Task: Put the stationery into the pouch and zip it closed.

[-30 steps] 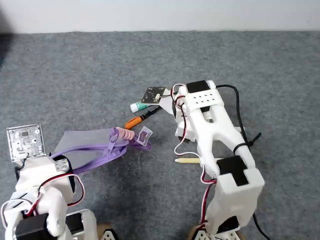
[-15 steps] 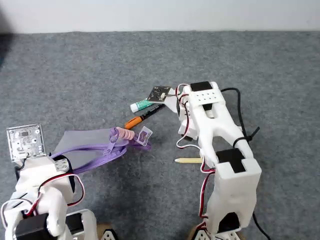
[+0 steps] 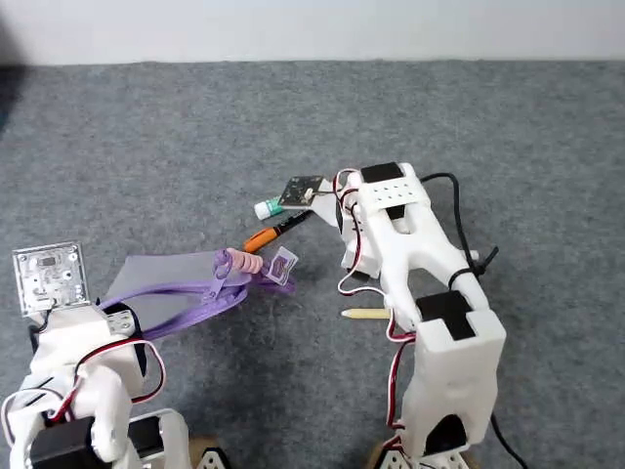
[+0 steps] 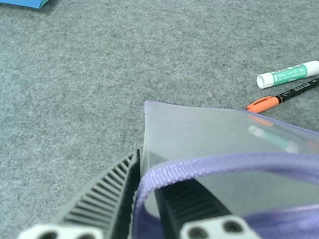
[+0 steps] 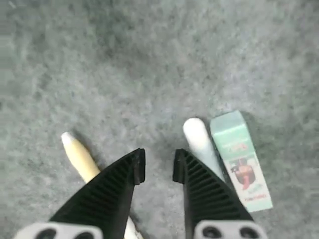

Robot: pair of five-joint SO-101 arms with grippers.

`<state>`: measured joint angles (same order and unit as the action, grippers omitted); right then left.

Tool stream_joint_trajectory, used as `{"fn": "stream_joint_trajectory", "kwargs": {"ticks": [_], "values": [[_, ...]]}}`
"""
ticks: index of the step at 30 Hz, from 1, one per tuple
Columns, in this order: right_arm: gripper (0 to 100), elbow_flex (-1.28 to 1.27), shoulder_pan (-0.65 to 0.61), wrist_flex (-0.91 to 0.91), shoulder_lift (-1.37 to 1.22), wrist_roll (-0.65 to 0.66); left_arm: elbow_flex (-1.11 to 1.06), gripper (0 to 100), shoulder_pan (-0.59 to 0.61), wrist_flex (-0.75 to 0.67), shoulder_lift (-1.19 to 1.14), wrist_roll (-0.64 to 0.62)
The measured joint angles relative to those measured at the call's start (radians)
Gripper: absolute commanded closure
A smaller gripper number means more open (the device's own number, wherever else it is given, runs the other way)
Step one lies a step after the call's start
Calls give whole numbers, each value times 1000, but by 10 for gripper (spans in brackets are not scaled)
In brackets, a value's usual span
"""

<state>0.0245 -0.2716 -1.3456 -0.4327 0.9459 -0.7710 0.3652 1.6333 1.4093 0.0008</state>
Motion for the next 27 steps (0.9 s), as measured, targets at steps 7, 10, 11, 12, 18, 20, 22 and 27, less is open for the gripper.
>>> {"fn": "stream_joint_trajectory", "kwargs": {"ticks": [7, 10, 11, 12, 18, 20, 22, 27], "values": [[864, 0, 0, 83, -44, 0, 0, 985, 0, 0, 0, 0], [866, 2, 0, 86, -58, 0, 0, 985, 0, 0, 0, 0], [867, 2, 0, 86, -60, 0, 0, 985, 0, 0, 0, 0], [879, 2, 0, 86, -60, 0, 0, 985, 0, 0, 0, 0], [956, 2, 5, -3, -44, 0, 0, 985, 0, 0, 0, 0], [920, 0, 0, -57, -21, 0, 0, 985, 0, 0, 0, 0], [883, 0, -6, -115, 23, 0, 0, 985, 0, 0, 0, 0], [865, 0, -5, -284, 140, -9, 0, 985, 0, 0, 0, 0]]}}
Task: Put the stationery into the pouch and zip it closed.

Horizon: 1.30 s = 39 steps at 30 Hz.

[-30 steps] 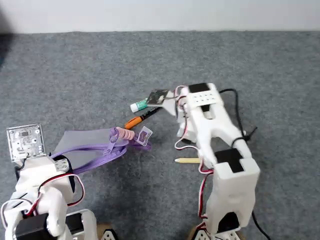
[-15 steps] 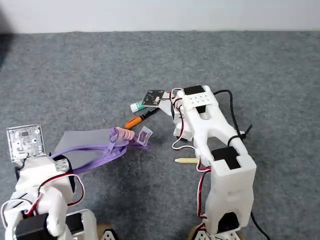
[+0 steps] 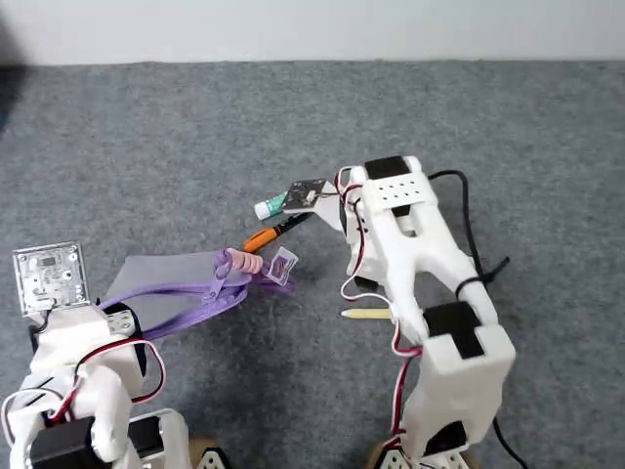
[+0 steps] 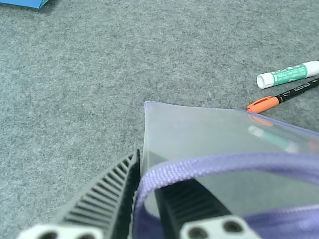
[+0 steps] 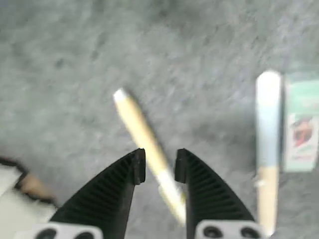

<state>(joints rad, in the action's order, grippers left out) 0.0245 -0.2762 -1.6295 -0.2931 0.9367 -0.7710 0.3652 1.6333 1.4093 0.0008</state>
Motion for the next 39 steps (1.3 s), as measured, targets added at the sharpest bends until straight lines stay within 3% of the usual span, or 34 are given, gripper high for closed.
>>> {"fn": "stream_joint_trajectory", "kwargs": {"ticks": [6, 15, 27, 32, 39], "values": [[865, 0, -61, -104, 44, -28, 0, 985, 0, 0, 0, 0], [868, -115, -153, 48, -29, -32, 0, 985, 0, 0, 0, 0], [870, -110, -144, 160, -155, -83, 0, 985, 0, 0, 0, 0], [988, -98, -121, 192, -183, -135, 0, 985, 0, 0, 0, 0], [990, -92, -110, 219, -192, -183, 0, 985, 0, 0, 0, 0]]}}
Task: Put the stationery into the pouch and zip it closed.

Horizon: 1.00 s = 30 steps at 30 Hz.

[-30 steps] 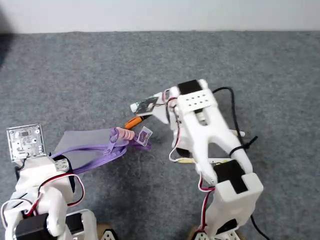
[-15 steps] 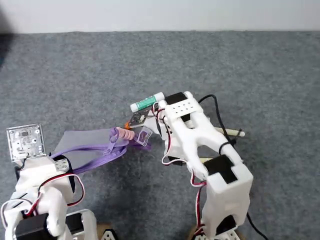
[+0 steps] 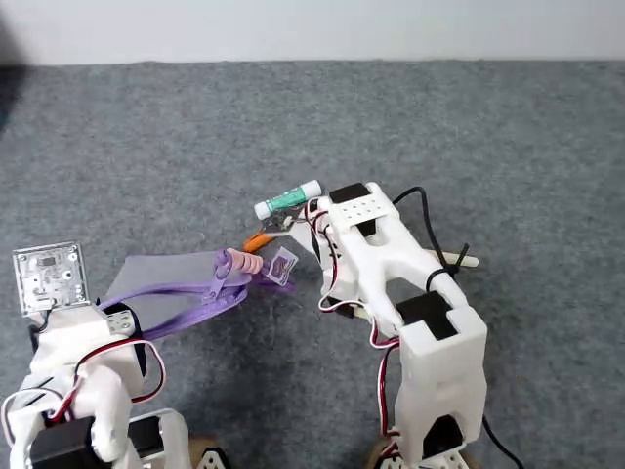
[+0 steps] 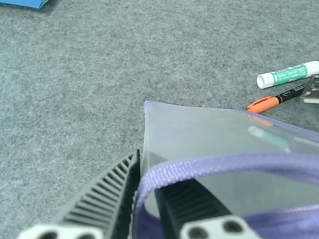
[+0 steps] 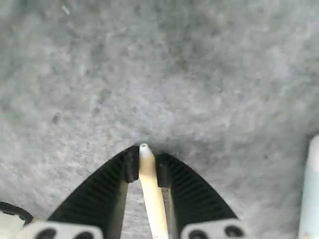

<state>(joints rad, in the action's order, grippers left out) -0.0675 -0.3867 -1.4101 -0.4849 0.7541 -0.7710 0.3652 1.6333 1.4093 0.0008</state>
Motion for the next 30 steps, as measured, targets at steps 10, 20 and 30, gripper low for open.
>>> {"fn": "stream_joint_trajectory", "kwargs": {"ticks": [10, 20, 30], "values": [[990, 48, -2, -186, 152, -81, 0, 985, 0, 0, 0, 0], [991, 49, -3, -341, 531, -269, 0, 985, 0, 0, 0, 0], [991, 49, -32, -341, 930, -493, 61, 985, -34, 26, -40, 0]]}}
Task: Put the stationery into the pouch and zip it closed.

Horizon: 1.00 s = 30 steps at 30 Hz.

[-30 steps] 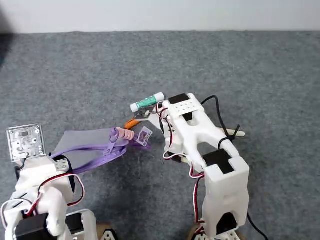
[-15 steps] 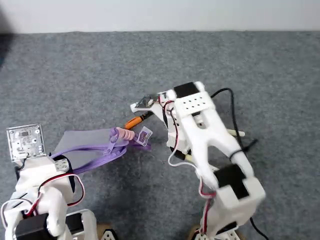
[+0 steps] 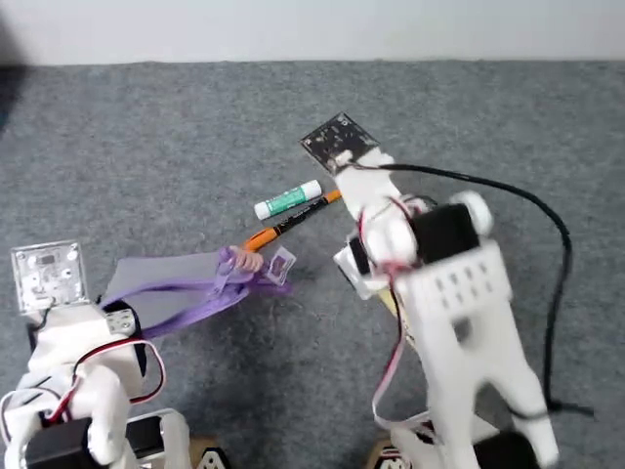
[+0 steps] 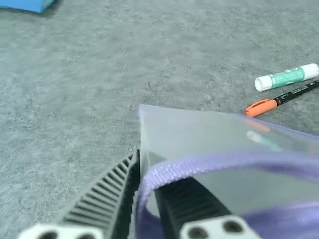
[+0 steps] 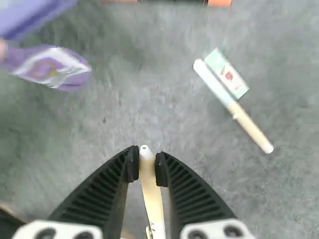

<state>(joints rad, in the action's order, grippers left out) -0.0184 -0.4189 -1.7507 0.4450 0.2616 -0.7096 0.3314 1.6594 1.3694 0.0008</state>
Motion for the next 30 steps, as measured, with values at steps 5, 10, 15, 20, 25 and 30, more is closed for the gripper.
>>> {"fn": "stream_joint_trajectory", "kwargs": {"ticks": [5, 10, 15, 20, 25, 30], "values": [[991, 0, -49, 0, 181, -104, 152, 985, -74, 68, -158, -5], [991, 0, -104, 11, 336, -333, 321, 985, -127, 77, -305, -5], [991, 0, -149, 161, 434, -488, 387, 985, -183, 77, -373, -5], [991, 0, -195, 381, 439, -520, 374, 985, -233, 77, -388, -5], [991, 0, -270, 612, 442, -519, 299, 985, -242, 77, -377, -5], [991, 0, -377, 744, 436, -462, 232, 985, -241, 77, -377, -5]]}}
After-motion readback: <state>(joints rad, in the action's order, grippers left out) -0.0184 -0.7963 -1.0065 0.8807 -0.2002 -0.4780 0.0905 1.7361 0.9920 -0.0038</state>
